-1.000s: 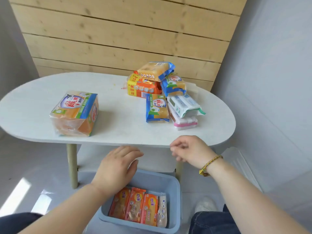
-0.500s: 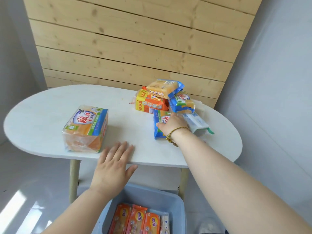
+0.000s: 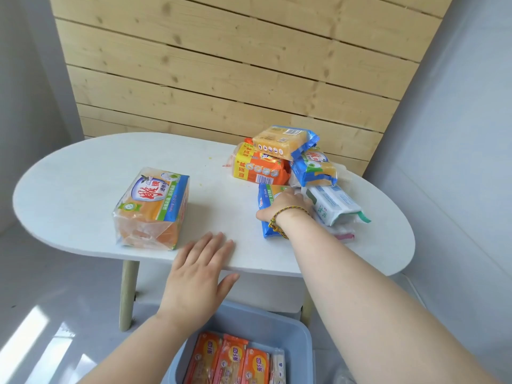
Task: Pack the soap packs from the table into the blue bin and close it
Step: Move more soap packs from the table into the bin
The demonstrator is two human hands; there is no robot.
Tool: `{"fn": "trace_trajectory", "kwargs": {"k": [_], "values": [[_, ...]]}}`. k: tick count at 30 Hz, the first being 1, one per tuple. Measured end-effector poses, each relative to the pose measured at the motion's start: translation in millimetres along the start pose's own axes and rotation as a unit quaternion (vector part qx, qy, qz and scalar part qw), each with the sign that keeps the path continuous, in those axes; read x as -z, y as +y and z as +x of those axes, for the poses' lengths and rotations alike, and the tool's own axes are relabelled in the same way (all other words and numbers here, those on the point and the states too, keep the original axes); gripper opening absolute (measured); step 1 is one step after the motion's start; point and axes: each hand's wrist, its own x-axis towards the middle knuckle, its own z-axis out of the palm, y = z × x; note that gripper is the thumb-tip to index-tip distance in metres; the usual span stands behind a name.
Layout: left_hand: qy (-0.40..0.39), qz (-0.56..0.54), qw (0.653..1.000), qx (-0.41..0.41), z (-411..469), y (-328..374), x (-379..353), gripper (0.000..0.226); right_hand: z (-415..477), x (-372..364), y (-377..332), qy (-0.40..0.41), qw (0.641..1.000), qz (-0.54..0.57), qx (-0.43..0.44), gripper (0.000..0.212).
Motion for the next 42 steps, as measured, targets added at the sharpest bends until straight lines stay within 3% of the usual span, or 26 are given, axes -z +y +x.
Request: {"fn": "trace_trajectory", "kwargs": {"k": [4,9,11,13,15,18,21,25,33,42], "values": [[0.086,-0.038,0.994,-0.061,-7,-1,-1,0.054,-25,3,11,-0.013,0.998,0.065,0.018,0.071],[0.183,-0.146,0.970,-0.067,-28,-4,-2,0.045,-74,-4,38,0.004,0.956,0.278,0.092,0.086],[0.171,-0.164,0.971,-0.042,-39,-9,-9,0.046,-97,-9,51,0.001,0.926,0.357,0.123,0.088],[0.113,-0.195,0.974,0.020,-47,-17,-24,0.029,-119,-17,63,-0.034,0.912,0.380,0.150,0.088],[0.015,-0.220,0.968,0.118,-53,-29,-48,0.023,-139,-31,71,-0.078,0.906,0.374,0.183,0.087],[-0.126,-0.259,0.929,0.234,-61,-43,-86,0.035,-161,-52,79,-0.092,0.913,0.332,0.218,0.089],[-0.188,-0.293,0.889,0.298,-62,-46,-116,0.041,-158,-73,84,-0.140,0.916,0.319,0.200,0.087],[-0.233,-0.337,0.845,0.344,-61,-46,-145,0.043,-135,-125,90,-0.242,0.939,0.208,0.129,0.098],[-0.236,-0.197,0.889,0.341,-62,-52,-169,0.042,-88,-257,79,-0.323,0.934,0.148,-0.039,0.103],[-0.200,-0.196,0.904,0.322,-70,-67,-183,0.044,-67,-330,47,-0.304,0.938,0.150,-0.078,0.110]]}}
